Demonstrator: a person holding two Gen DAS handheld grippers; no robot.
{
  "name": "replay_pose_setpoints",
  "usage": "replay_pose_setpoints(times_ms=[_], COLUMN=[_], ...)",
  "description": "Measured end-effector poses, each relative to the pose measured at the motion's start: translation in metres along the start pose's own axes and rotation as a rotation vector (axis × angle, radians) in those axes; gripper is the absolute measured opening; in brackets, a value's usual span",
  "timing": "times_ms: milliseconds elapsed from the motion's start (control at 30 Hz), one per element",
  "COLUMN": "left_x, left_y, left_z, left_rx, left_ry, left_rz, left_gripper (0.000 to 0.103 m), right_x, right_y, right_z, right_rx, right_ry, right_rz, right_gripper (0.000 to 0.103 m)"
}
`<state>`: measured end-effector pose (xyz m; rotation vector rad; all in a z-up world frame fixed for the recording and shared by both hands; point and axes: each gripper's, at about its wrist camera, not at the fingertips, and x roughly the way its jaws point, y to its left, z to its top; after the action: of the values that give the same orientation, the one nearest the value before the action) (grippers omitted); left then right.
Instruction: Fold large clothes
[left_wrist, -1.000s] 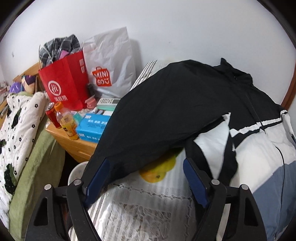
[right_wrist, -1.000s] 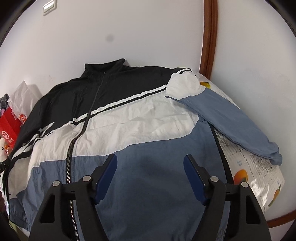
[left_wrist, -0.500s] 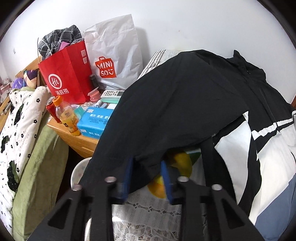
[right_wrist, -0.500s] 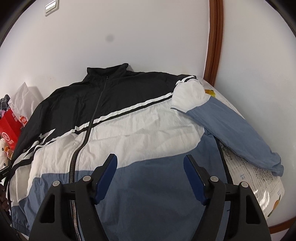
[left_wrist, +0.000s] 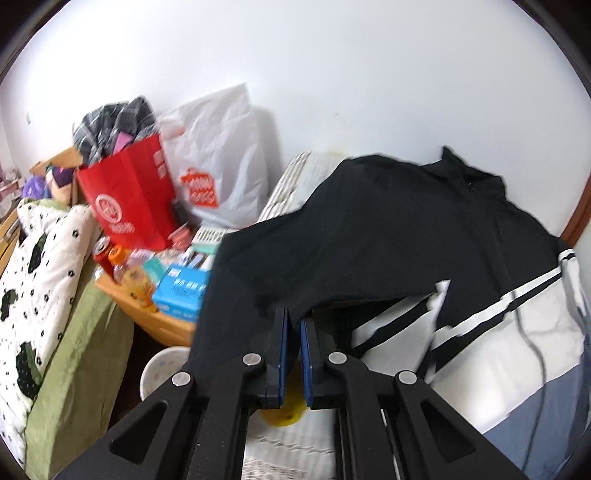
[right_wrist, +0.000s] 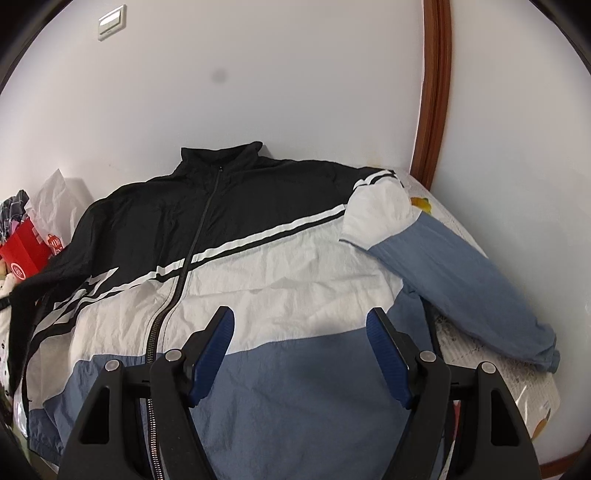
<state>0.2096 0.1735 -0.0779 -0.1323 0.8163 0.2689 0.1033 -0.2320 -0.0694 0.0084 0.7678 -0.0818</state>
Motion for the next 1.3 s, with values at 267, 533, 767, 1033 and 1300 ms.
replay_pose_setpoints(times_ms=[267, 533, 767, 1033, 1300], left_x=[-0.020, -0.014, 0.018, 0.045, 0.042], left_y=[-0.059, -0.145, -0.201, -0.227, -0.223], left_z=[0.031, 0.047, 0.045, 0.028, 0.018], left_rx=[0.087, 0.200, 0.268, 0.304, 0.293], left_ry=[-0.079, -0.089, -0.012, 0.088, 0.119], left_rz=[-0.091, -0.201, -0.253, -0.280, -0.289], left_gripper=[0.007, 0.007, 0.007, 0.007, 0.040], right_x=[-0.002, 0.008, 0.021, 0.035, 0.037], right_y=[-0.010, -0.025, -0.042, -0.057, -0.053], right_z=[0.009, 0.012, 0.010, 0.005, 0.008], right_rx=[-0.015, -0.028, -0.020, -0.009, -0.024], right_ry=[-0.015, -0.020, -0.013, -0.001, 0.005], right_rz=[0.015, 0.015, 0.008, 0.003, 0.026], right_gripper=[0.073, 0.073, 0.073, 0.073, 0.073])
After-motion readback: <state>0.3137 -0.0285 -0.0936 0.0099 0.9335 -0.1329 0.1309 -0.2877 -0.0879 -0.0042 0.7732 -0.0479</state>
